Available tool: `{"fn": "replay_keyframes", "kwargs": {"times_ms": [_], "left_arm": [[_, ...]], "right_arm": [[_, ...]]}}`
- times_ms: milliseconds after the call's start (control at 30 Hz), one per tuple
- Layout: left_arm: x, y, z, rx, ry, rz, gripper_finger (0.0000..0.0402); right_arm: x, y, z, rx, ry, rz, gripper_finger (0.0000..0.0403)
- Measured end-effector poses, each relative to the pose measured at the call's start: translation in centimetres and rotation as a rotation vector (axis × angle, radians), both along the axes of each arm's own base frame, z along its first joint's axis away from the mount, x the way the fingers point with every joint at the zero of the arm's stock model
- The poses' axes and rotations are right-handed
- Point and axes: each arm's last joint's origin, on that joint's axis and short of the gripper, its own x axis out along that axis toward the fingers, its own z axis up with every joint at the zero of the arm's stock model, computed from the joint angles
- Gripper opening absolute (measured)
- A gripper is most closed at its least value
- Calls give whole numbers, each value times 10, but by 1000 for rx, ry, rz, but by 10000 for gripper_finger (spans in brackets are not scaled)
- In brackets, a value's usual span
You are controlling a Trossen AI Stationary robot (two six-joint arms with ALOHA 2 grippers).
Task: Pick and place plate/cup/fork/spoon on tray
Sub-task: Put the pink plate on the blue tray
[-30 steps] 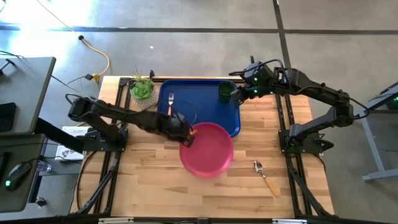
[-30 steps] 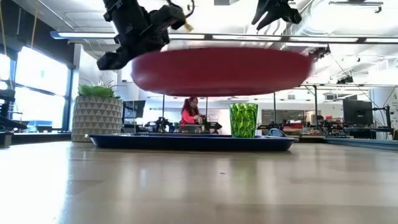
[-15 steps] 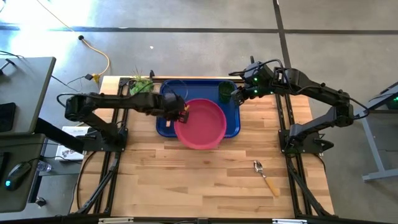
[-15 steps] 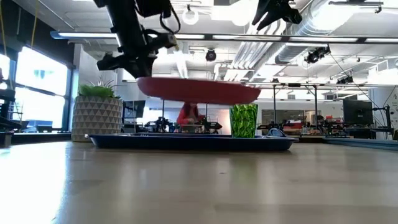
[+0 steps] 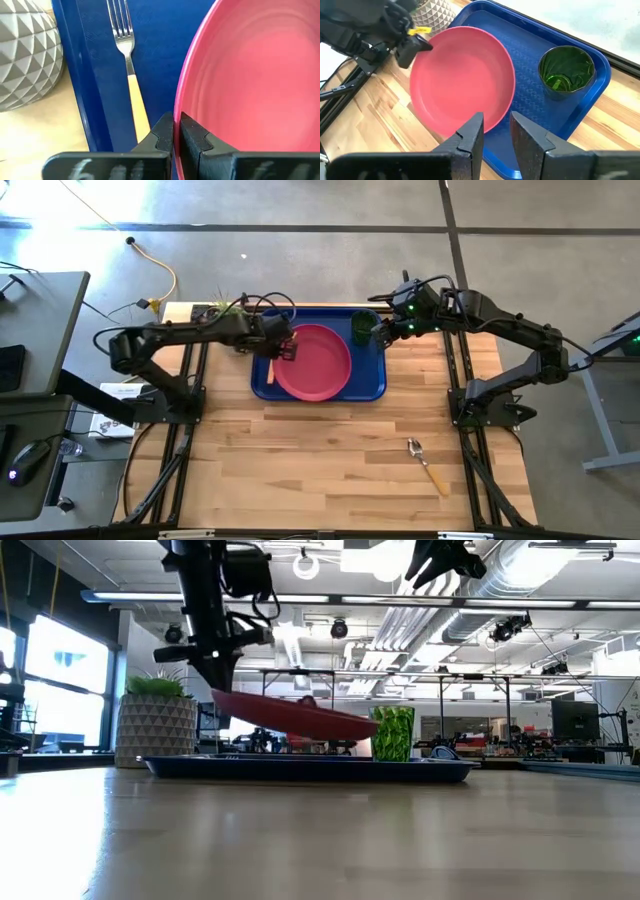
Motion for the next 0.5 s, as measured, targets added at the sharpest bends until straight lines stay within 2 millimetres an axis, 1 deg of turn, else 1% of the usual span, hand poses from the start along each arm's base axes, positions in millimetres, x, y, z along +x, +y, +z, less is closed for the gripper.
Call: {"fn": "replay_keyframes", "kwargs": {"times_ms": [233,367,500], "left_arm": [[6,16,-22,-49,58,-28,1],[10,26,-29,-61,29,-44,1],[10,36,-30,-60,10,-43,1]], "right_arm": [[0,0,0,4,-3,-6,87],[0,0,0,15,-9,-21,87],[0,0,0,12,-8,-30,87]]}}
